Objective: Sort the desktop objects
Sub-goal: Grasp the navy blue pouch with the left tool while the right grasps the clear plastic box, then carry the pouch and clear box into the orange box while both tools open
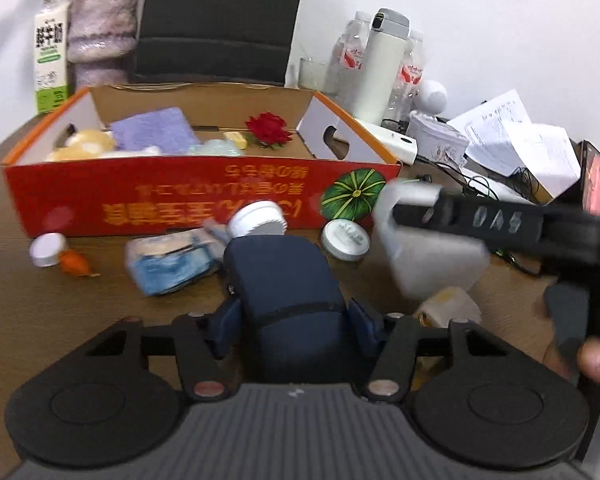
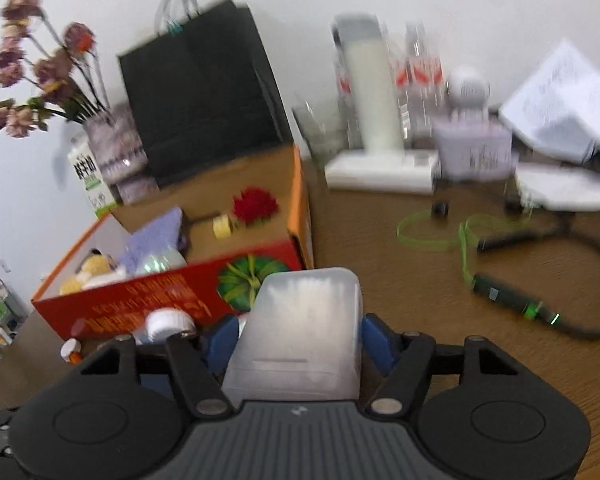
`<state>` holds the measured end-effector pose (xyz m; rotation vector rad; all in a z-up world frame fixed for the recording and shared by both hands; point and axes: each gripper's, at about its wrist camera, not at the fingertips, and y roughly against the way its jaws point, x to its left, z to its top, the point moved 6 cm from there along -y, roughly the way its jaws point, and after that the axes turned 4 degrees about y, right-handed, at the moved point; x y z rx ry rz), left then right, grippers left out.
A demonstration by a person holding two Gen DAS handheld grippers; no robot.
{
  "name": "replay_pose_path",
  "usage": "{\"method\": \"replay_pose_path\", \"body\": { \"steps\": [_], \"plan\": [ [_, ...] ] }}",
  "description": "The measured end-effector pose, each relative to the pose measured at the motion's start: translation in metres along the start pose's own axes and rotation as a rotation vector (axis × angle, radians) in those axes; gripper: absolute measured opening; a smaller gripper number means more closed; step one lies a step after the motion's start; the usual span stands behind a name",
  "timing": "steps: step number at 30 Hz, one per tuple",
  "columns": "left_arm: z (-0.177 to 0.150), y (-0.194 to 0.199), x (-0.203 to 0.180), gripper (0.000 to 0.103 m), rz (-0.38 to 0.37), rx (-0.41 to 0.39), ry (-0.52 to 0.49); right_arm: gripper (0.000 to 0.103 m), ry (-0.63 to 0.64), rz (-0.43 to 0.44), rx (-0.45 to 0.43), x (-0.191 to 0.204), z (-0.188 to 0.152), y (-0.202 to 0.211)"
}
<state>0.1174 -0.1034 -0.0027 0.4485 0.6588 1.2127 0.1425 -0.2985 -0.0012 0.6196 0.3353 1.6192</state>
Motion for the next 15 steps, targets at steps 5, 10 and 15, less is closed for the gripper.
{"method": "replay_pose_path", "body": {
  "steps": [5, 10, 15],
  "plan": [
    [-0.008, 0.07, 0.018, 0.022, -0.033, -0.067, -0.005, 0.067, 0.115, 0.028, -0.131, 0.038, 0.015, 0.06],
    [-0.044, 0.1, 0.054, 0.02, 0.019, -0.033, 0.012, 0.067, 0.192, 0.101, -0.121, 0.07, -0.015, 0.096],
    [-0.061, 0.111, 0.063, 0.057, 0.042, -0.037, -0.017, 0.067, 0.137, 0.169, -0.043, 0.077, -0.058, 0.114]
  ]
}}
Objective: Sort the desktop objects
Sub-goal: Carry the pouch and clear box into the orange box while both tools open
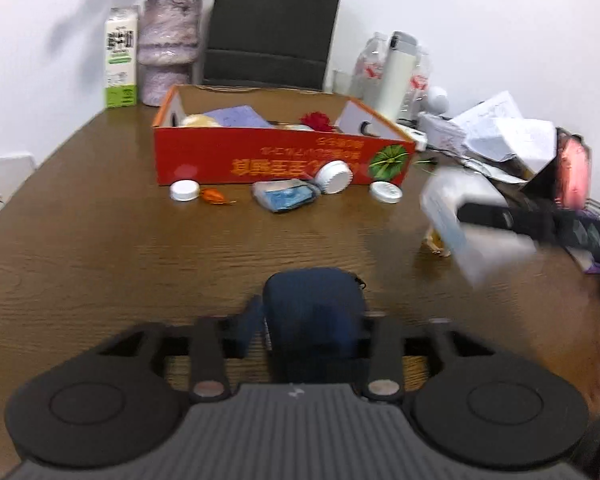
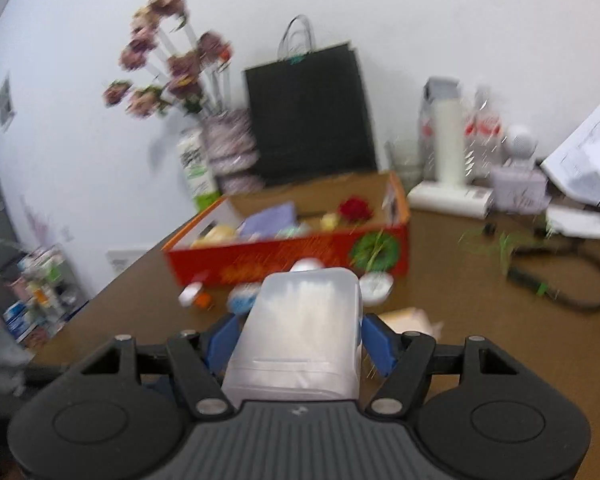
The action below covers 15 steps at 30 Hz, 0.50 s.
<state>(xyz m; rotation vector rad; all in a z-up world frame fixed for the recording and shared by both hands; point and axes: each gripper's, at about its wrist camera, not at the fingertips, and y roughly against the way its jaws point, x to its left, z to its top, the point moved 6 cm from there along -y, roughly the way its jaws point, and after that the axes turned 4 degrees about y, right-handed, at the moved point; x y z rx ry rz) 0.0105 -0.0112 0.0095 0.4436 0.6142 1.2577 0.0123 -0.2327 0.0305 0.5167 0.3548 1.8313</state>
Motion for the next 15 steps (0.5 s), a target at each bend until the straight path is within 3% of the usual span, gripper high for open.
{"method": "replay_pose_path", "body": {
  "steps": [3, 8, 11, 13, 15],
  "plan": [
    [0.001, -0.002, -0.01, 0.083, -0.015, -0.005, -0.003, 0.067, 0.028, 0.012, 0.052, 0.016, -0.025, 0.0],
    [-0.015, -0.011, -0.026, 0.093, 0.033, 0.021, -0.071, 0.067, 0.036, -0.039, 0.091, 0.014, -0.044, 0.006],
    [-0.031, -0.028, -0.032, 0.094, 0.022, 0.096, -0.066, 0.067, 0.024, -0.061, 0.113, 0.005, -0.053, 0.005],
    [-0.037, -0.029, -0.035, 0.09, 0.067, 0.058, -0.116, 0.067, 0.02, -0.064, 0.127, 0.003, -0.057, 0.004],
    [-0.038, -0.027, -0.032, 0.084, 0.058, 0.044, -0.126, 0.067, 0.041, -0.058, 0.141, 0.005, -0.058, 0.0]
  ]
}}
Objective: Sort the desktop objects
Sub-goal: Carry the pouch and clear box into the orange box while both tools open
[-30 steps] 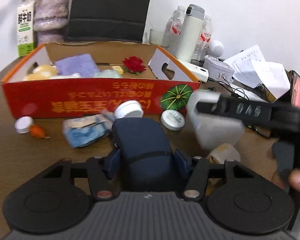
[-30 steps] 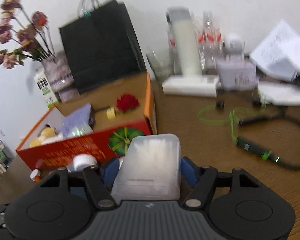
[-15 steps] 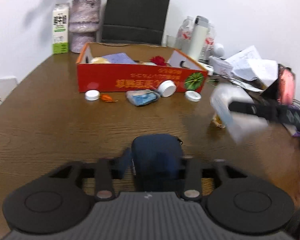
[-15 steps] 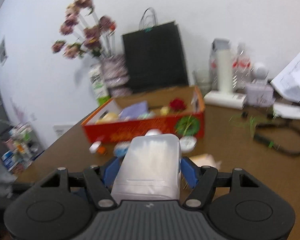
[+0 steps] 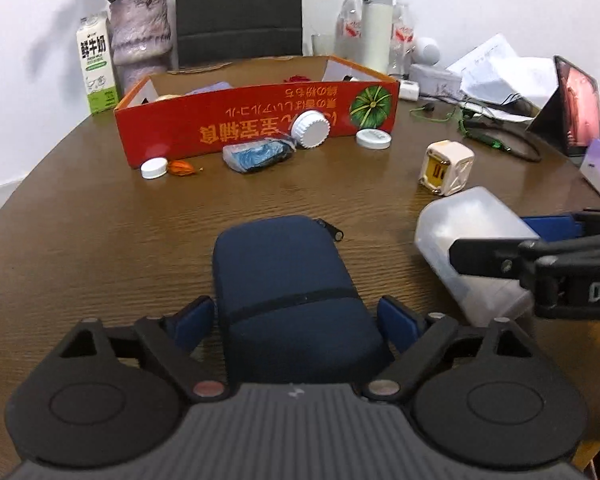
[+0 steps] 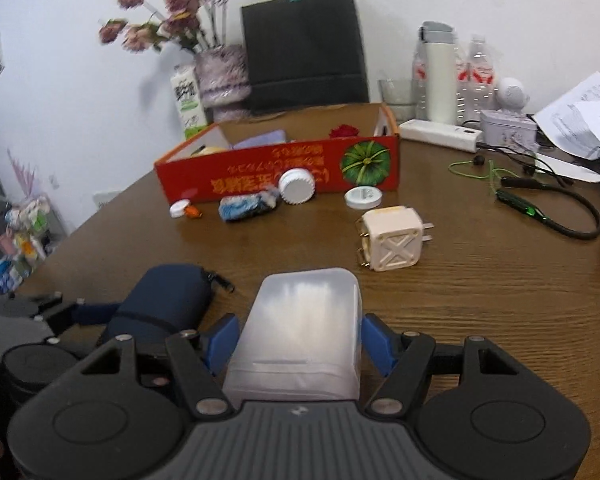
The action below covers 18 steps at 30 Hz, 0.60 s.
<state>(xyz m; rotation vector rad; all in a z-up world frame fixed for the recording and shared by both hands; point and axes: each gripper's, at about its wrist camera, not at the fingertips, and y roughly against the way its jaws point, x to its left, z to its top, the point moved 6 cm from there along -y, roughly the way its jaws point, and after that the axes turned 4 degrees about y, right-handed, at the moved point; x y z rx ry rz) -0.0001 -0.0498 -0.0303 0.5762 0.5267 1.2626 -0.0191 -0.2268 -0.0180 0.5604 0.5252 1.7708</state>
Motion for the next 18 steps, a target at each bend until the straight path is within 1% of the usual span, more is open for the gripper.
{"method": "replay_pose_path", "body": {
  "steps": [1, 2, 3, 5, 7, 8, 9, 10, 11, 12, 13, 14, 15, 17, 18],
  "plan": [
    [0.0, 0.003, 0.004, 0.08, -0.016, -0.001, 0.007, 0.067, 0.013, -0.005, 0.0, 0.004, 0.0, 0.0],
    [0.0, 0.005, 0.01, 0.074, -0.023, -0.002, 0.015, 0.067, 0.032, -0.007, -0.001, 0.008, -0.001, 0.0],
    [-0.001, 0.008, 0.017, 0.07, -0.015, 0.001, 0.03, 0.067, 0.058, -0.002, -0.003, 0.014, -0.001, 0.0],
    [-0.001, 0.011, 0.028, 0.07, 0.0, 0.008, 0.056, 0.068, 0.085, 0.004, -0.009, 0.024, -0.001, -0.002],
    [0.0, 0.012, 0.035, 0.072, 0.023, 0.008, 0.055, 0.067, 0.105, 0.004, -0.003, 0.03, -0.002, -0.005],
    [0.0, 0.012, 0.037, 0.075, 0.038, 0.004, 0.057, 0.067, 0.111, -0.001, 0.003, 0.032, -0.002, -0.008],
    [0.0, 0.011, 0.039, 0.079, 0.052, 0.002, 0.062, 0.069, 0.113, -0.006, 0.008, 0.034, -0.002, -0.01],
    [0.0, 0.009, 0.04, 0.08, 0.063, 0.0, 0.056, 0.071, 0.119, -0.012, 0.011, 0.035, -0.002, -0.012],
    [-0.001, 0.008, 0.039, 0.079, 0.069, -0.007, 0.042, 0.076, 0.129, -0.021, 0.014, 0.036, -0.002, -0.014],
    [-0.001, 0.008, 0.037, 0.075, 0.077, -0.019, 0.022, 0.079, 0.137, -0.034, 0.017, 0.037, -0.003, -0.016],
    [-0.001, 0.008, 0.036, 0.072, 0.071, -0.03, 0.012, 0.078, 0.143, -0.05, 0.025, 0.037, -0.004, -0.019],
    [-0.001, 0.008, 0.036, 0.069, 0.074, -0.036, 0.014, 0.07, 0.151, -0.061, 0.032, 0.037, -0.004, -0.022],
    [0.001, 0.009, 0.036, 0.065, 0.081, -0.044, 0.02, 0.065, 0.156, -0.062, 0.036, 0.036, -0.005, -0.024],
    [0.003, 0.011, 0.034, 0.062, 0.078, -0.063, 0.019, 0.064, 0.146, -0.055, 0.039, 0.034, -0.006, -0.025],
    [0.005, 0.013, 0.034, 0.062, 0.063, -0.064, 0.027, 0.064, 0.142, -0.051, 0.042, 0.033, -0.005, -0.025]
  ]
}}
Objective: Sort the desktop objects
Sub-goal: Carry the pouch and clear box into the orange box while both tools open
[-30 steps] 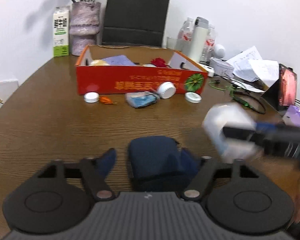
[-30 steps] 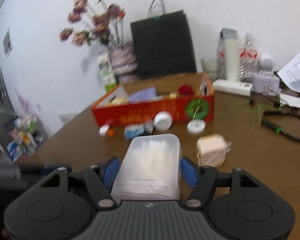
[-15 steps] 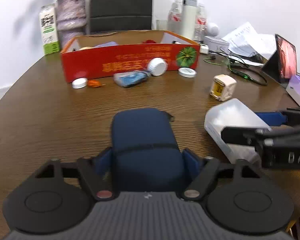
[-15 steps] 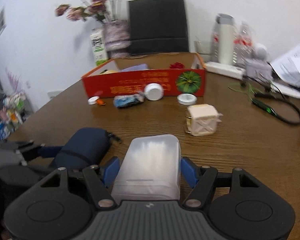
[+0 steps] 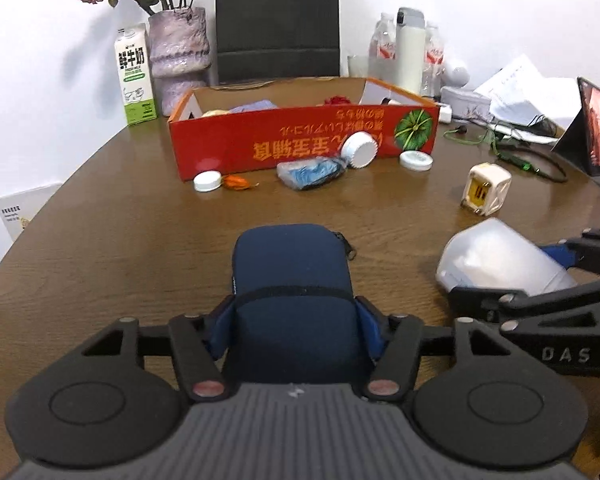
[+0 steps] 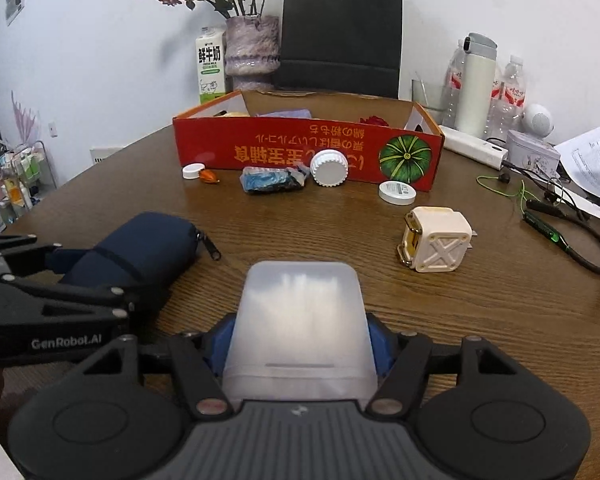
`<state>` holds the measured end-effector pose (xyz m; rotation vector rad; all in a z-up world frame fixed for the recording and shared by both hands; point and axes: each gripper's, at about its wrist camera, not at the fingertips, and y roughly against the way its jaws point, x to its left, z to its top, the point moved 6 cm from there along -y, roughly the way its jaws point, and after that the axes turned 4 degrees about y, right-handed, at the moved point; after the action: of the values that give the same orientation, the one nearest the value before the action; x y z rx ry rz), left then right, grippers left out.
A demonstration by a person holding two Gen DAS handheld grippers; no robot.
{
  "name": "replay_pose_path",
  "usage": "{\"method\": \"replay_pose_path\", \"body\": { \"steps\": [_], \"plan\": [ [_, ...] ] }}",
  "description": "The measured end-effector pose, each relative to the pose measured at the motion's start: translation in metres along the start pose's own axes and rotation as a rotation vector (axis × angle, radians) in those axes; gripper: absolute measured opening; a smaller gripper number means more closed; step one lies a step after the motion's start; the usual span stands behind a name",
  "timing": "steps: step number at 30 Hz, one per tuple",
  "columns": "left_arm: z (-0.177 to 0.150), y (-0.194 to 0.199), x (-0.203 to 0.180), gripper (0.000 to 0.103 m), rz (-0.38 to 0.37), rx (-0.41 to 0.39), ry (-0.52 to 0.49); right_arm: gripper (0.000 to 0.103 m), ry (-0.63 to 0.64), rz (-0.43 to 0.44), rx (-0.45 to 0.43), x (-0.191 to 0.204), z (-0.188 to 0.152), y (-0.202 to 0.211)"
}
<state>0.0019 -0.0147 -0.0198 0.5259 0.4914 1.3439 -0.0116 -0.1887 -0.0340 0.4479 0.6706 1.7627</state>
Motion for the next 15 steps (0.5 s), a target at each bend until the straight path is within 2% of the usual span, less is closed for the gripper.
{"method": "replay_pose_path", "body": {
  "steps": [3, 5, 7, 9, 13, 15],
  "plan": [
    [0.018, 0.006, 0.005, 0.061, -0.044, -0.025, 0.051, 0.064, -0.058, 0.046, -0.029, -0.008, 0.01, 0.005],
    [0.043, 0.011, 0.01, 0.061, -0.084, -0.063, 0.072, 0.064, -0.092, 0.074, -0.078, -0.019, 0.029, 0.011],
    [0.078, 0.011, 0.016, 0.061, -0.122, -0.103, 0.096, 0.064, -0.109, 0.103, -0.122, -0.032, 0.059, 0.011],
    [0.122, 0.004, 0.021, 0.061, -0.156, -0.143, 0.119, 0.064, -0.098, 0.091, -0.163, -0.047, 0.094, 0.004],
    [0.198, -0.037, 0.023, 0.061, -0.149, -0.16, 0.139, 0.064, -0.091, 0.025, -0.219, -0.075, 0.174, -0.027],
    [0.227, -0.076, 0.025, 0.061, -0.127, -0.113, 0.158, 0.064, -0.103, -0.012, -0.194, -0.086, 0.206, -0.059]
  ]
}}
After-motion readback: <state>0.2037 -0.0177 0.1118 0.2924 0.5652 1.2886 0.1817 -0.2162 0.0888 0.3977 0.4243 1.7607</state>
